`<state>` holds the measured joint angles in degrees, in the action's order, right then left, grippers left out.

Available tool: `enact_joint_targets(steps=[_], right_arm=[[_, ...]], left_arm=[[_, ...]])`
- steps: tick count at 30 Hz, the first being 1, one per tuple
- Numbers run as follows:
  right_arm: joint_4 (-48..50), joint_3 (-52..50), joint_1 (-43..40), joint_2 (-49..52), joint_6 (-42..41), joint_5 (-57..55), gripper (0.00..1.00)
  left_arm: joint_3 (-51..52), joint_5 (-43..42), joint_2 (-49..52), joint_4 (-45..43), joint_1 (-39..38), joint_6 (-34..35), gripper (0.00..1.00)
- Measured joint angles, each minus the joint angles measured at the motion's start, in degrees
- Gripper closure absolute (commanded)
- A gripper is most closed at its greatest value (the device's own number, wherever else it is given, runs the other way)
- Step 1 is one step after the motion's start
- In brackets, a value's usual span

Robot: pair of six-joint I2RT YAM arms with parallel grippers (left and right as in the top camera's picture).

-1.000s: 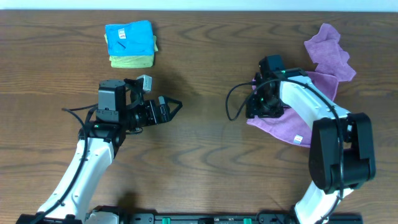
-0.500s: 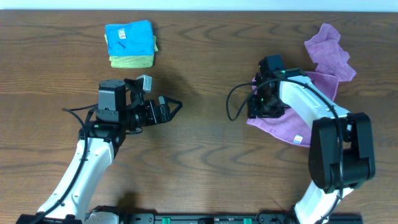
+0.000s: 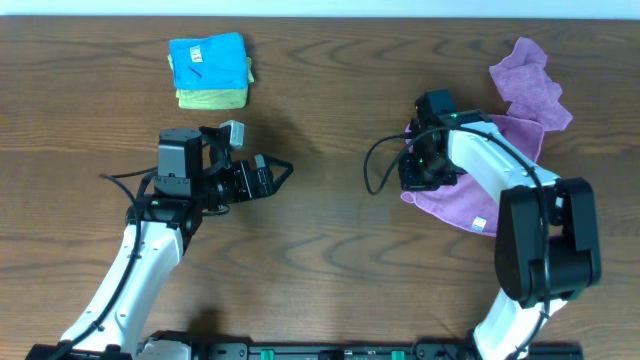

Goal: Fold the cloth
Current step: 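Drag the cloth left toward the center with the right gripper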

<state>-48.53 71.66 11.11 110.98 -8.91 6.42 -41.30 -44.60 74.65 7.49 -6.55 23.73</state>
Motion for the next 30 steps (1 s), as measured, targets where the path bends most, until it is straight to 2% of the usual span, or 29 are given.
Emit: enact_joint_targets(steps=[8, 17, 18, 20, 21, 30], right_arm=[[2.89, 0.02, 1.64, -0.02, 1.70, 8.96, 0.99], [3.76, 3.69, 10.47, -0.02, 6.71, 25.05, 0.99], [3.69, 4.22, 11.65, -0.02, 7.26, 26.14, 0.96], [3.52, 4.55, 13.16, -0.02, 7.96, 27.21, 0.73], [2.91, 4.57, 13.77, -0.02, 8.22, 27.39, 0.69], [-2.67, 4.57, 12.87, -0.15, 8.70, 21.59, 0.54]], left_arm=[[0.00, 0.00, 0.00, -0.02, 0.00, -0.22, 0.04], [0.00, 0.04, 0.00, -0.02, 0.00, -1.07, 0.04], [0.00, 0.11, 0.00, -0.02, 0.00, -1.09, 0.05], [0.00, 0.33, 0.00, -0.02, 0.00, -1.18, 0.04], [0.00, 0.46, 0.00, -0.02, 0.00, -1.25, 0.04], [0.00, 1.18, 0.00, 0.02, 0.00, -1.25, 0.04]])
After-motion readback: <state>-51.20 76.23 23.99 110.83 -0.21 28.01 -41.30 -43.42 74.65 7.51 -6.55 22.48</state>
